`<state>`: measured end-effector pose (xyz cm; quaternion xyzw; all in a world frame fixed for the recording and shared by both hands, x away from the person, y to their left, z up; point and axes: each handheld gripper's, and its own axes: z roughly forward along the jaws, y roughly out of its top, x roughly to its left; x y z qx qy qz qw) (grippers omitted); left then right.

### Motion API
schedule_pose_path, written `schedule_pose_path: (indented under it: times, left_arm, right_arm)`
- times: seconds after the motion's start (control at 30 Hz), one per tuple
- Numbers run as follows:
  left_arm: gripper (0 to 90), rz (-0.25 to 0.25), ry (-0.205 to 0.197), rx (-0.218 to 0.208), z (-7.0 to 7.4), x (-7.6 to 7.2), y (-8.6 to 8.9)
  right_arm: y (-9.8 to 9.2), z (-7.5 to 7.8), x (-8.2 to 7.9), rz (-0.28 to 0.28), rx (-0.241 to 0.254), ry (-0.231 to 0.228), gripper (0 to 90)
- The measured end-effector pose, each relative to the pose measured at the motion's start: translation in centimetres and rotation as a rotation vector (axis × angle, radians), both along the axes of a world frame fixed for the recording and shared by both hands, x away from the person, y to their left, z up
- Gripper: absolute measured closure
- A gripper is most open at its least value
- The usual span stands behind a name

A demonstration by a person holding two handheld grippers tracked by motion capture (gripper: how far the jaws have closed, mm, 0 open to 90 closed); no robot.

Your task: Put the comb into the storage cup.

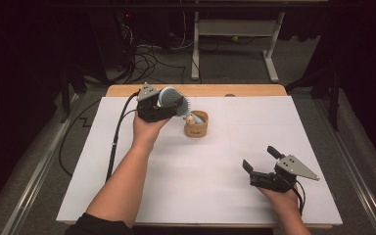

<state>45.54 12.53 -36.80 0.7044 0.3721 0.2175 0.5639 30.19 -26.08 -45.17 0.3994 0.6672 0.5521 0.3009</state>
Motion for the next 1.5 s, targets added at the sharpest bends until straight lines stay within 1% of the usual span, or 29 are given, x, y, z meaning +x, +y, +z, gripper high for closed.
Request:
schedule_pose_path:
  times: [0.3, 0.53, 0.7, 0.87, 1.0, 1.1, 1.17, 1.23, 1.5]
  left_arm:
    - [21.8, 0.001, 0.004, -0.005, 0.0, 0.1, 0.2]
    - [19.1, 0.012, 0.000, 0.001, 0.2, 0.1, 0.4]
    - [16.2, 0.011, -0.003, -0.006, 0.3, 0.0, 0.6]
    - [14.1, 0.002, 0.004, 0.000, 0.4, -0.1, 0.9]
    - [9.1, -0.005, -0.004, 0.002, 0.5, -0.2, 1.0]
    - [2.8, -0.005, -0.006, 0.006, 0.6, -0.3, 1.1]
    - [0.0, -0.014, -0.006, 0.004, 0.7, -0.4, 1.2]
    - [0.0, -0.015, -0.010, 0.012, 0.7, -0.5, 1.3]
    - [0.0, -0.003, -0.020, 0.015, 0.7, -1.3, 2.0]
  right_arm:
    - [0.1, 0.0, 0.0, 0.002, -0.003, 0.000, 0.2]
    - [0.1, -0.1, 0.0, 0.000, -0.007, 0.002, 0.2]
    - [0.1, -0.1, 0.1, 0.002, -0.006, 0.003, 0.2]
    - [0.1, -0.1, 0.1, 0.001, -0.007, 0.004, 0.2]
    - [0.2, -0.1, 0.1, 0.003, -0.010, 0.002, 0.2]
    - [0.2, -0.1, 0.1, 0.002, -0.011, 0.002, 0.2]
    - [0.2, -0.1, 0.1, 0.001, -0.013, 0.001, 0.2]
    - [0.2, -0.1, 0.1, 0.001, -0.012, 0.001, 0.2]
    - [0.3, -0.1, 0.0, 0.000, -0.013, 0.005, 0.2]
